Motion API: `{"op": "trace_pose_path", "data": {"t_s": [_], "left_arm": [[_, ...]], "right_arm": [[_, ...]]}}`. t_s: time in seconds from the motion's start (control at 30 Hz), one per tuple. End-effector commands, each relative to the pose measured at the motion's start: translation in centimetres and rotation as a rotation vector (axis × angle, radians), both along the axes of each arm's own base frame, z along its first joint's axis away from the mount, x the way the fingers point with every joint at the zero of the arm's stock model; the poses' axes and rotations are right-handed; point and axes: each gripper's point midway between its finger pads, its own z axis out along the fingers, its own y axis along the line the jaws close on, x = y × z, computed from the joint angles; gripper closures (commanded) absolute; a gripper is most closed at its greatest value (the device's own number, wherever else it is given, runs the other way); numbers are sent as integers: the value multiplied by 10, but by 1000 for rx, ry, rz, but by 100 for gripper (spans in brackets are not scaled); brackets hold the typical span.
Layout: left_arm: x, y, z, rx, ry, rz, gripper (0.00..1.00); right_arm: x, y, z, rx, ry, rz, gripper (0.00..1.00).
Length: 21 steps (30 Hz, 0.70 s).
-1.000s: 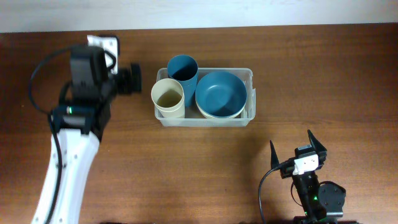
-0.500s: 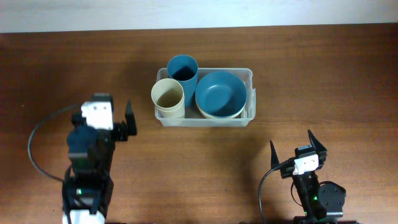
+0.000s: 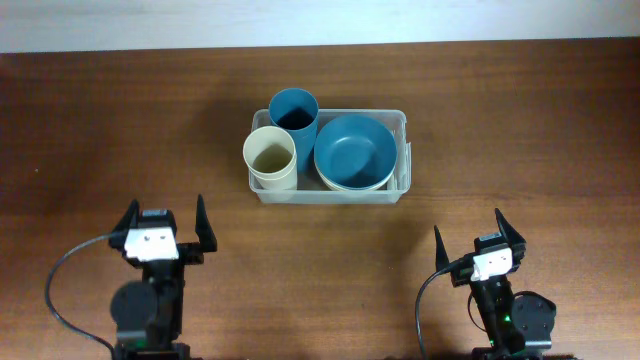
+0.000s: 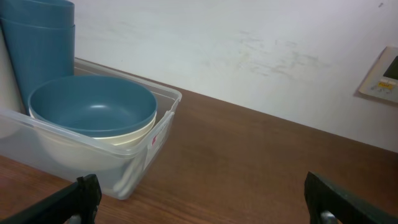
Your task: Pack container
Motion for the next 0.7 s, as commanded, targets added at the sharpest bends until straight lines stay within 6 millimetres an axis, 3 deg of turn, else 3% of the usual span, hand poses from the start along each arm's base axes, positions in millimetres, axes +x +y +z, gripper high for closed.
{"op": "trace_pose_path", "data": {"t_s": [0.0,0.5,0.67], "left_arm": [[-11,-4,2,-1,-94,-25,0],[-34,-6,26,8,-288,-33,0],[-36,-6,24,9,-311,-33,0]], "right_arm": [[0,-2,-2,0,1,-11,1],[0,-2,-2,0,1,-11,1],[0,-2,-2,0,1,-11,1]]}}
